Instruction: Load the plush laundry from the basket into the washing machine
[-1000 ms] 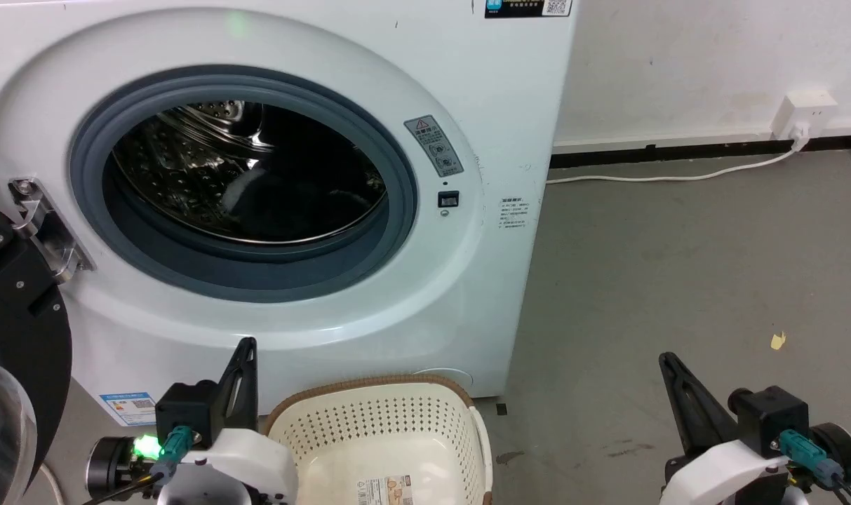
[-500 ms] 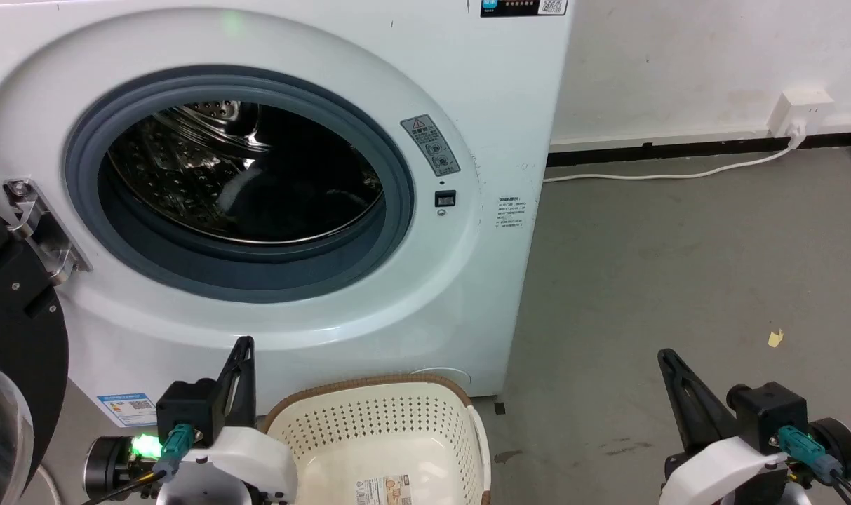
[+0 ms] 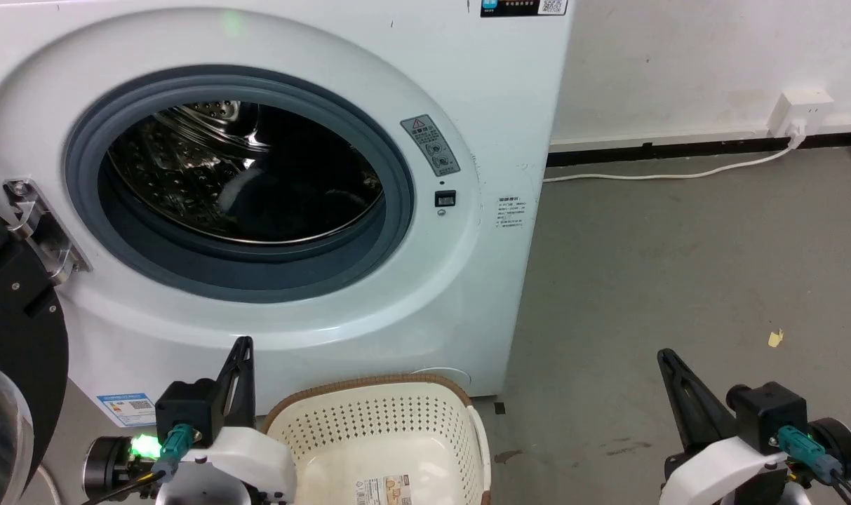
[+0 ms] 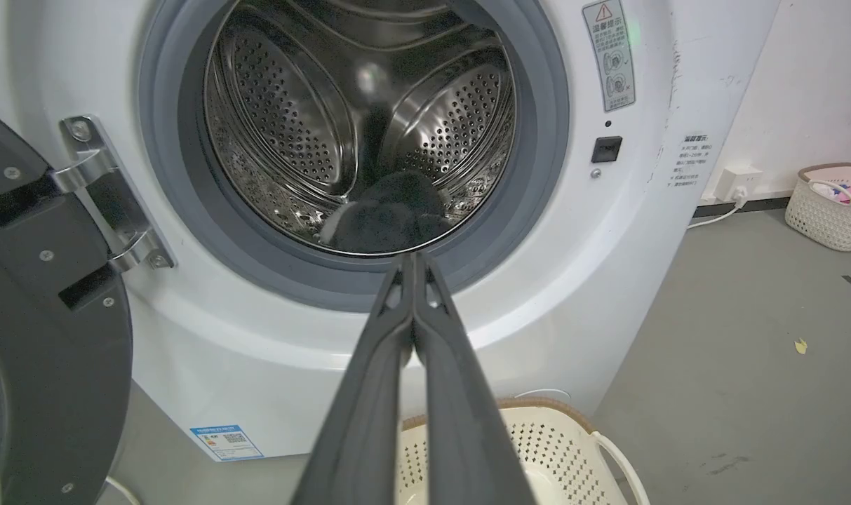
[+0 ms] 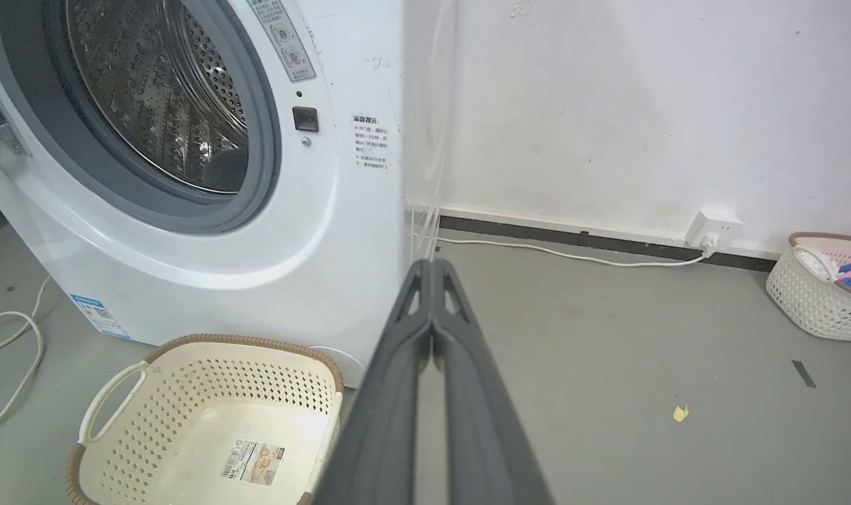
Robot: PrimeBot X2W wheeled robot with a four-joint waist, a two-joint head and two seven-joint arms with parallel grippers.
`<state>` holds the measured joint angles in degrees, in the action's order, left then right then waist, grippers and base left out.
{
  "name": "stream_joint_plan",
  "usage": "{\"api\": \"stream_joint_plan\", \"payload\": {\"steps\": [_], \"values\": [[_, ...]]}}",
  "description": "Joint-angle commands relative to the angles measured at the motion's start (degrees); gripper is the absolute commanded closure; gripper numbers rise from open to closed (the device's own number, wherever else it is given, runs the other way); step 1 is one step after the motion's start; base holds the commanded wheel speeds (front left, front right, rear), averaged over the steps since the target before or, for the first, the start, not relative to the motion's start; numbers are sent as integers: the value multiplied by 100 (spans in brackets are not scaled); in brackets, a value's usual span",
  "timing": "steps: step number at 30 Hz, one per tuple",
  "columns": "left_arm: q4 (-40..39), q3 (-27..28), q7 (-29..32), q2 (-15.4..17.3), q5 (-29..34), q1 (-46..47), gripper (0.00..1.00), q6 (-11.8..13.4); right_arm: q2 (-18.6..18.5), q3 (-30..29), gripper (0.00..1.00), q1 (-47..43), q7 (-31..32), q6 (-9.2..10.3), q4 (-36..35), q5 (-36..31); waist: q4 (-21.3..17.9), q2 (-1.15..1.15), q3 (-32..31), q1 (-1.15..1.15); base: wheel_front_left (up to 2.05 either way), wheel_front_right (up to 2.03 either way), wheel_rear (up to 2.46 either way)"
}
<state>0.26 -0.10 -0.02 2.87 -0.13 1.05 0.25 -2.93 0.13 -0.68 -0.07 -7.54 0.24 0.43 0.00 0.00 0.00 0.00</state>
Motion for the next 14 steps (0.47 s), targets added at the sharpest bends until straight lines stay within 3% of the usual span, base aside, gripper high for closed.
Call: {"api": "stream_joint_plan", "payload": {"steps": [1,14], "values": [[-26,10,2,0,13,-105,100,-25,5,-13,100,68,7,5,-24,-43,0,0,0,0,0,0,0],[-26,10,2,0,13,-105,100,-25,5,-13,100,68,7,5,-24,-43,0,0,0,0,0,0,0]]}}
